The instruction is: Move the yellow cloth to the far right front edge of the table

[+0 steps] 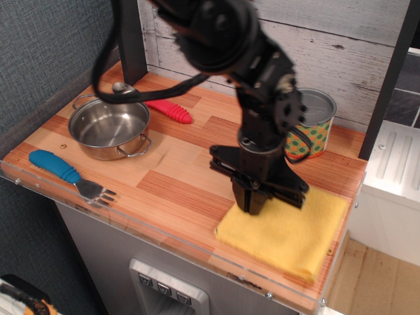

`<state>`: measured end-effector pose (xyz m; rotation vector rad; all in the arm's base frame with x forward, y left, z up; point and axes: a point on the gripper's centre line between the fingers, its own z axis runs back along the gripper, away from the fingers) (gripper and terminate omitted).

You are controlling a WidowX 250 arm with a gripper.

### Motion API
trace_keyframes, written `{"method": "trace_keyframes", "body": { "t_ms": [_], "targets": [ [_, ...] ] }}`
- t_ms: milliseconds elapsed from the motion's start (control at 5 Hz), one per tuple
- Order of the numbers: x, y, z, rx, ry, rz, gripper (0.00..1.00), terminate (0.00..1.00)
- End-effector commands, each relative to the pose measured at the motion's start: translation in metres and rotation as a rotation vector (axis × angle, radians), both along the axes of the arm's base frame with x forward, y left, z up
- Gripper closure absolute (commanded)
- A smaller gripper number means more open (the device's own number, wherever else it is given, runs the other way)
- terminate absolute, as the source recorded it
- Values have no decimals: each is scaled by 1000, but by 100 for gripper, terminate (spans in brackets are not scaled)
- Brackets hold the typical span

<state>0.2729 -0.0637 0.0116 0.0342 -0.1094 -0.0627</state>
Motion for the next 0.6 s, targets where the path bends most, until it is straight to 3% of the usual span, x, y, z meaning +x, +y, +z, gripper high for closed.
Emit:
{"method": "trace_keyframes", "body": {
  "t_ms": [0, 200, 400],
  "targets": [
    [6, 3, 39, -8, -151, -23, 0, 0],
    [10, 6, 51, -5, -182, -27, 0, 0],
    [11, 9, 66, 74, -195, 26, 0, 0]
  ]
}}
